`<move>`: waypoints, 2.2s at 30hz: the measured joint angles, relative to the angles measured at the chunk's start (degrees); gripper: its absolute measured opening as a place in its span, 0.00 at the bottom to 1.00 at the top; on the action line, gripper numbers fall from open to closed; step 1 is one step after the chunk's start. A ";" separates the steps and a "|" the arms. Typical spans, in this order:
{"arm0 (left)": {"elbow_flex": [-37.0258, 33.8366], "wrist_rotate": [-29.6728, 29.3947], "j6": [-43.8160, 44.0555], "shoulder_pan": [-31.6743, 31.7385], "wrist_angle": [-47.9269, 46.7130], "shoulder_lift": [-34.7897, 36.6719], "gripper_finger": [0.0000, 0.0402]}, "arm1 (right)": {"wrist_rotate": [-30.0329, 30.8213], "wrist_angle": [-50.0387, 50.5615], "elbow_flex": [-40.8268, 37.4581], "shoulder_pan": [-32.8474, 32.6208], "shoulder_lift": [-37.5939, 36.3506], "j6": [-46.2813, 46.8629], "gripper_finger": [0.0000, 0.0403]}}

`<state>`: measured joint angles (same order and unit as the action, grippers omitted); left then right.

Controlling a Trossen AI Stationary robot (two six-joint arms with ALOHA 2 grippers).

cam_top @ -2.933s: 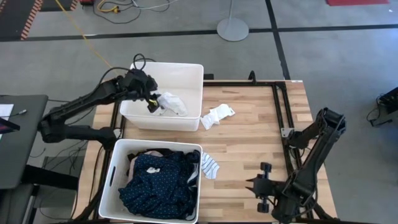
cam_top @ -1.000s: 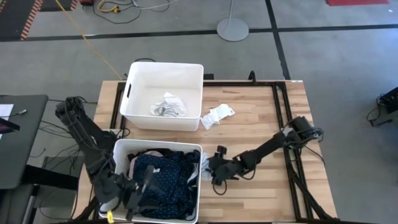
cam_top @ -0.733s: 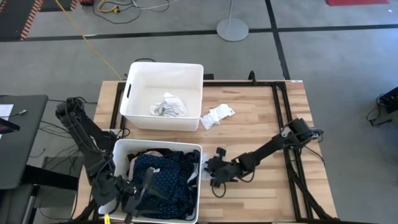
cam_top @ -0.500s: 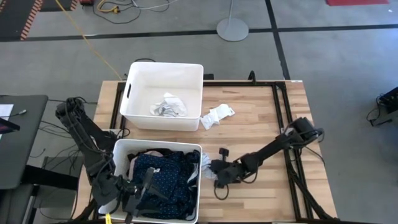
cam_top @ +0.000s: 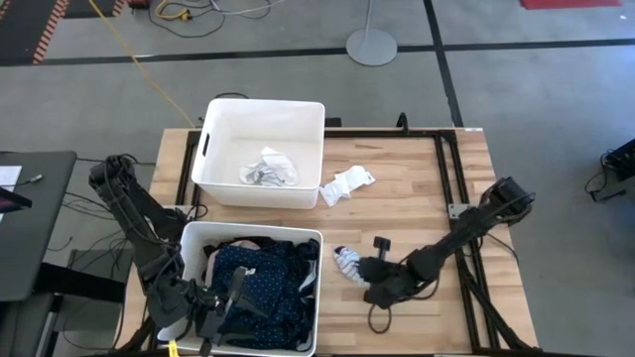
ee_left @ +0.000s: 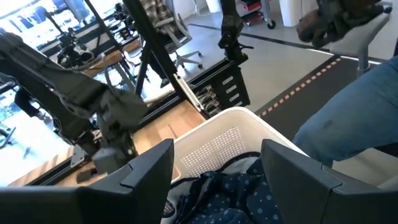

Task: Sort clothes
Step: Put the white stripe sock into the top white laundry organizer

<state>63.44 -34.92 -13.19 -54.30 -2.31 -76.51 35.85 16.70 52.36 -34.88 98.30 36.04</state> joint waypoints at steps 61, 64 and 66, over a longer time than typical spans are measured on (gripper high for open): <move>0.04 -1.55 -18.72 29.38 10.87 0.00 0.59 | 18.98 -29.92 0.28 -1.75 -30.85 -53.21 0.00; 0.04 -0.64 -21.53 32.11 12.65 0.02 0.59 | 16.00 -31.07 0.28 0.48 -31.85 -55.86 0.00; 0.04 1.73 -23.12 34.11 13.37 0.07 0.59 | 13.32 -31.08 0.28 2.63 -32.60 -56.64 0.00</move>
<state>63.48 -33.18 -36.31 -20.19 11.07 -76.44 49.17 -14.38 52.64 -32.25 65.70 -20.60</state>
